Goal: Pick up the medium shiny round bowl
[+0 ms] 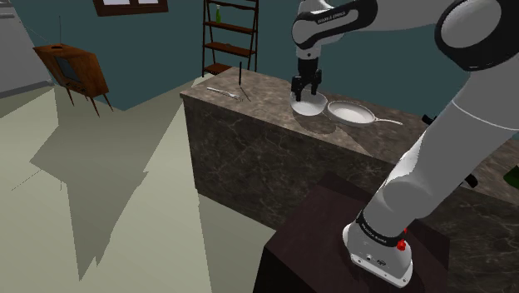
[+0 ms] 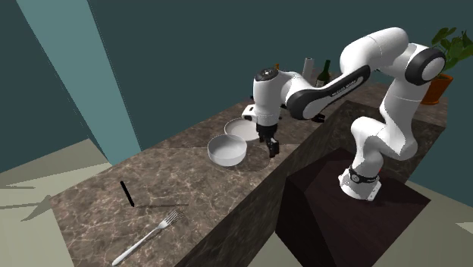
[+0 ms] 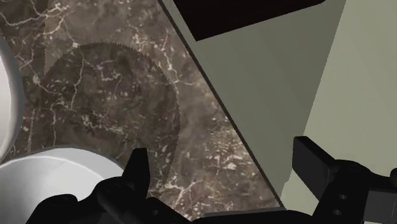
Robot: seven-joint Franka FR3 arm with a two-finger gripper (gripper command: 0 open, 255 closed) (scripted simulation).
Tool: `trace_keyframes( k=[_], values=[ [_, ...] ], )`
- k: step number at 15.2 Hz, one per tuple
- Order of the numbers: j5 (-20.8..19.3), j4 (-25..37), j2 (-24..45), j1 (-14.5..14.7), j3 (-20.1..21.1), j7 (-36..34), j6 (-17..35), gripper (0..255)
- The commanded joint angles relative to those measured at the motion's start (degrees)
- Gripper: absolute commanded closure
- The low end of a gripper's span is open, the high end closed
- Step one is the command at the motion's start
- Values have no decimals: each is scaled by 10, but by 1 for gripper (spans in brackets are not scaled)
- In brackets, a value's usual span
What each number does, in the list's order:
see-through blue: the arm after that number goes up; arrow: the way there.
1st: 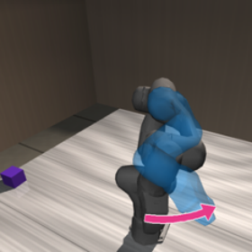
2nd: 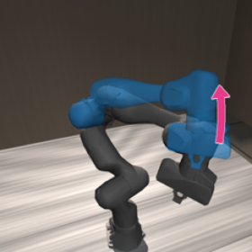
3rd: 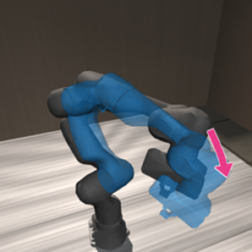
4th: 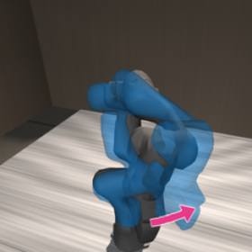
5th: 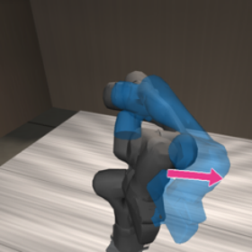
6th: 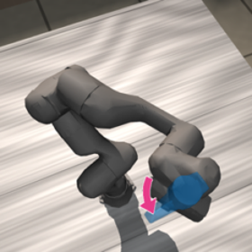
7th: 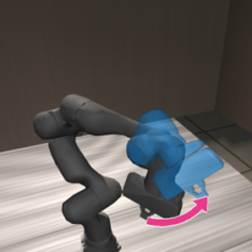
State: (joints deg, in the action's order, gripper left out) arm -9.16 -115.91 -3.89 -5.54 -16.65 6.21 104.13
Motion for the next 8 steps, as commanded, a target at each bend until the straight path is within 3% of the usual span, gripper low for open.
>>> trace_keyframes(
  k=[1,8],
  values=[
    [9,40,48,-7,-9,15,9,0],
    [50,194,206,-42,-26,61,16,0]
  ],
)
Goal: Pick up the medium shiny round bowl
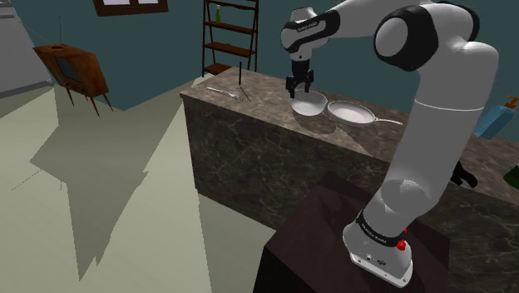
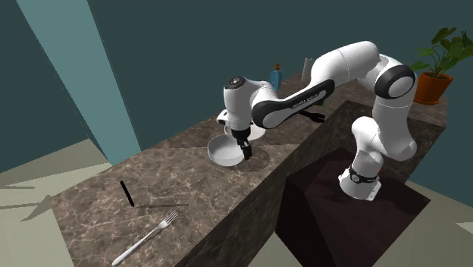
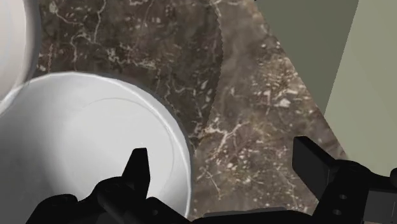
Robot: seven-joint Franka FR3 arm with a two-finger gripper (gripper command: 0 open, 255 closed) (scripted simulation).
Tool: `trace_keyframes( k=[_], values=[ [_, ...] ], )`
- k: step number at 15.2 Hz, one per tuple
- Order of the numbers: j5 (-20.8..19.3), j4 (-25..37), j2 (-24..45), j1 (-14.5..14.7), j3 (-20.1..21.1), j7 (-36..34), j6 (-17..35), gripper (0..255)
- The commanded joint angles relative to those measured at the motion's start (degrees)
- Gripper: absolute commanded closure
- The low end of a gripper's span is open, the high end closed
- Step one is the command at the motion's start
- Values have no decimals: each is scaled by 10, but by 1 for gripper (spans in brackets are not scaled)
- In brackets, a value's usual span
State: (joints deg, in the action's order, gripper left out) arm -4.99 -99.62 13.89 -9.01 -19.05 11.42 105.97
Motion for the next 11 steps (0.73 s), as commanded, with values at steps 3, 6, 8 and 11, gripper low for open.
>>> trace_keyframes(
  k=[3,6,8,11],
  values=[
    [25,104,92,-27,-4,24,-10,0],
    [26,89,97,-28,-2,22,10,0],
    [27,79,102,-28,-2,21,23,0],
    [29,68,108,-28,-1,20,41,0]
  ],
)
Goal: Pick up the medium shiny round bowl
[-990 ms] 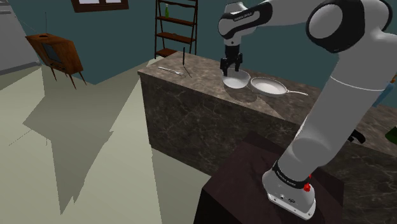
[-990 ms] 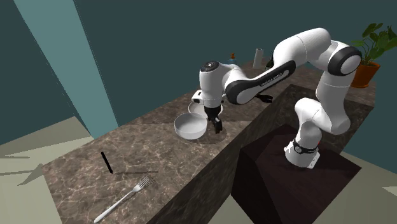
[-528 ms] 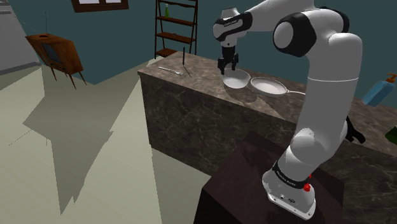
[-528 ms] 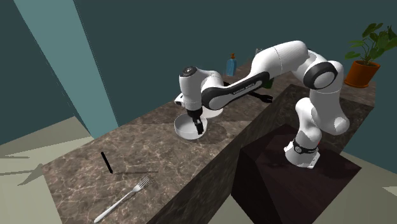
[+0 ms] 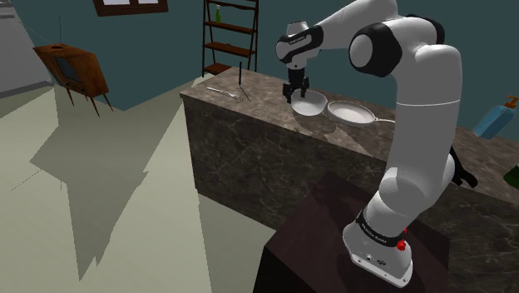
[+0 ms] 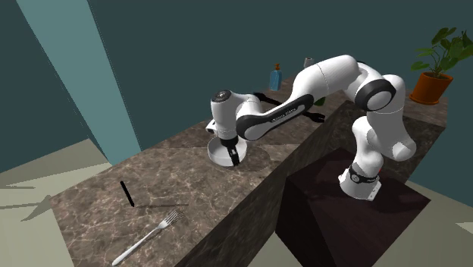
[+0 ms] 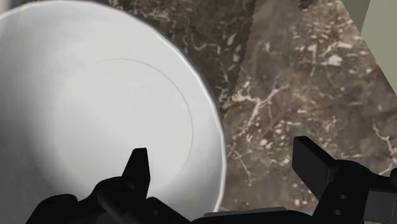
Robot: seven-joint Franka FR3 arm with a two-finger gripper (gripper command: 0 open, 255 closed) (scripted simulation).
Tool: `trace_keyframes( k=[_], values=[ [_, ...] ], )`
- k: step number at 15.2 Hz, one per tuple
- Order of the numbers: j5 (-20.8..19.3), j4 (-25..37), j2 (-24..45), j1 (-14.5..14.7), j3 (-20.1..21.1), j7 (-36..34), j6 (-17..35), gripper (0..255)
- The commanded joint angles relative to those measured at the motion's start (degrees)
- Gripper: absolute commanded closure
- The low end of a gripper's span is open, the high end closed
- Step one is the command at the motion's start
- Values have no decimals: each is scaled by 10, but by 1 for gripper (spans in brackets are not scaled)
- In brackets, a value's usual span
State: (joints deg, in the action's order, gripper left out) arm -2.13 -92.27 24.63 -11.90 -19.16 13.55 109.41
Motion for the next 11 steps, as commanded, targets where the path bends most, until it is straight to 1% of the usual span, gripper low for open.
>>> trace_keyframes(
  k=[1,2,11],
  values=[
    [0,-5,1,1,0,-1,6,0],
    [0,-6,1,0,0,-1,7,255],
    [0,-5,1,1,0,-1,6,255]
  ],
)
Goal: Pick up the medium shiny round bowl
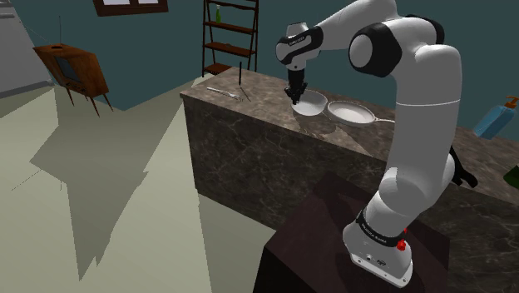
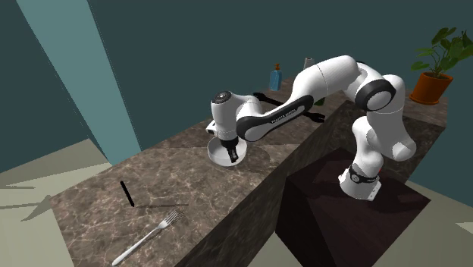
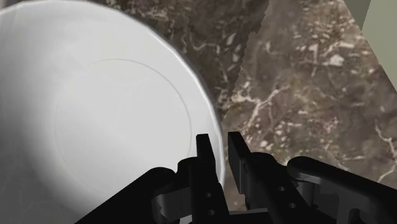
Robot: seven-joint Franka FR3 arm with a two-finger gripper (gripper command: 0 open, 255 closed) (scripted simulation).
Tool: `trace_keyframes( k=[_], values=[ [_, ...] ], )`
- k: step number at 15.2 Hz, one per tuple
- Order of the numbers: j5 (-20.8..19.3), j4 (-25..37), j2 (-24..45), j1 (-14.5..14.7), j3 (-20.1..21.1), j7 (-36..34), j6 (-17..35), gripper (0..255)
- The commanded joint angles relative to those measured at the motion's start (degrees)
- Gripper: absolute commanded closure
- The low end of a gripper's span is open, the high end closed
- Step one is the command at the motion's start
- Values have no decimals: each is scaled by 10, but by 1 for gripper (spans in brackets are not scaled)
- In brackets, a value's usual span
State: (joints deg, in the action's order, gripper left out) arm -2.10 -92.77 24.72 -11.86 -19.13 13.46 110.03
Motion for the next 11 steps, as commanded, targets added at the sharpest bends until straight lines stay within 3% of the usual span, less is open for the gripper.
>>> trace_keyframes(
  k=[1,11],
  values=[
    [-1,4,-3,0,0,0,-7,255],
    [-5,54,-22,1,-3,6,-75,255]
  ],
)
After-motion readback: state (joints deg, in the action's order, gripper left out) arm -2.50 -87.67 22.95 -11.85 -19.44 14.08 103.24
